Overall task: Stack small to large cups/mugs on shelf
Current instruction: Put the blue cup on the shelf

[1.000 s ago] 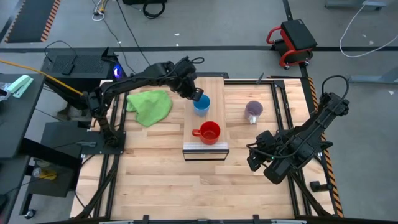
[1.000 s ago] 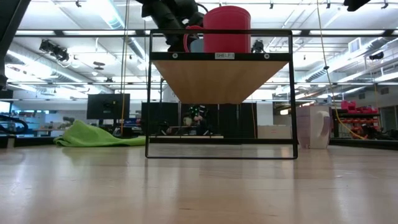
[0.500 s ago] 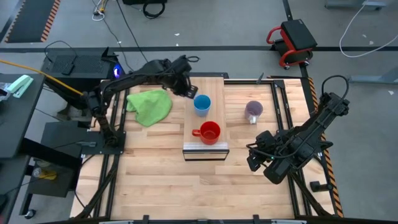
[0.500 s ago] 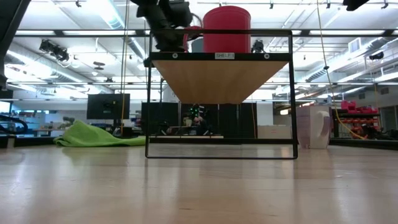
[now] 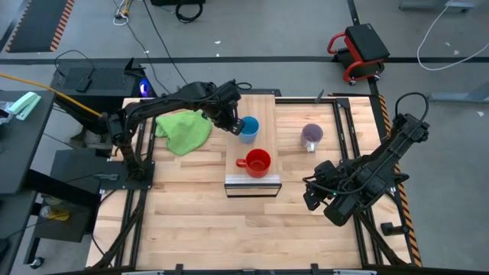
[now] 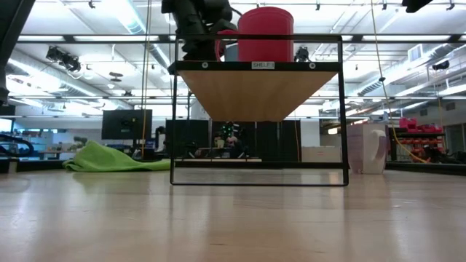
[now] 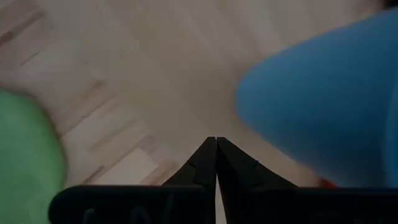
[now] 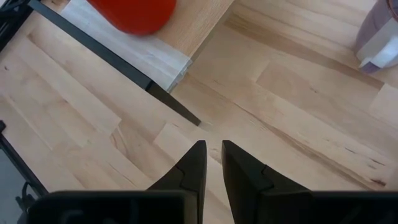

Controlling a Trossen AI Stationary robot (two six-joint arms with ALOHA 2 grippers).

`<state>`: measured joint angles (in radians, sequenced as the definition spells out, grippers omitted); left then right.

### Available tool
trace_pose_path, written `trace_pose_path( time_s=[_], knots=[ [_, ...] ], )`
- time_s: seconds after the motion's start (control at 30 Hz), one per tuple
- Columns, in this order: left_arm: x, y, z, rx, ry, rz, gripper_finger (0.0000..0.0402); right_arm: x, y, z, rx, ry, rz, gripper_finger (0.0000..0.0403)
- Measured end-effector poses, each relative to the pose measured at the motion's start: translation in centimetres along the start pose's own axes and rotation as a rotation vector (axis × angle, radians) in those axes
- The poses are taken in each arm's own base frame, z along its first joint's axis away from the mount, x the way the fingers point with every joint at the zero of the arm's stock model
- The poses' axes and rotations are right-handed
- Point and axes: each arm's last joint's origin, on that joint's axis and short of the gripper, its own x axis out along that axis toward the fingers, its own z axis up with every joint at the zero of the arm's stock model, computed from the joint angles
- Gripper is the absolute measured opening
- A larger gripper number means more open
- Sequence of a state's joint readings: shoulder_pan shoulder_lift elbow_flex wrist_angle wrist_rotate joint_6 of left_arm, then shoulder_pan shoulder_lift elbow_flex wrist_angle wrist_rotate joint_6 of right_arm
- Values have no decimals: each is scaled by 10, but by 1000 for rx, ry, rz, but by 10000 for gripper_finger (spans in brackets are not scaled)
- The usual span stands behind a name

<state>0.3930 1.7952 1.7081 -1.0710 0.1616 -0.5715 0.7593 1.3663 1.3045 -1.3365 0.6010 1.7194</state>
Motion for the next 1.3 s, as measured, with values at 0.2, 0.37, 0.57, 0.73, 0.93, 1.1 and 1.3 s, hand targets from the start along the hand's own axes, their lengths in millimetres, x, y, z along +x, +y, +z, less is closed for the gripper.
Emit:
trace_pose_path(
  time_s=[0.2, 0.37, 0.57, 0.73, 0.93, 1.1, 1.3],
  knots=[
    [1, -13, 3, 12, -51, -90, 10, 0, 0, 0, -3, 0, 0, 57],
    [1, -14, 4, -5, -61, -106, 20, 0, 0, 0, -3, 0, 0, 57],
    [1, -15, 6, -3, -83, -121, 14, 0, 0, 0, -13, 0, 0, 57],
    [8, -19, 10, -14, -92, -143, 10, 0, 0, 0, -13, 0, 0, 57],
    [11, -20, 11, -18, -89, -151, 23, 0, 0, 0, -10, 1, 1, 57],
    [13, -19, 11, -20, -83, -148, 17, 0, 0, 0, -9, 1, 1, 57],
    [13, -18, 11, -21, -81, -145, 11, 0, 0, 0, -9, 1, 1, 57]
  ],
)
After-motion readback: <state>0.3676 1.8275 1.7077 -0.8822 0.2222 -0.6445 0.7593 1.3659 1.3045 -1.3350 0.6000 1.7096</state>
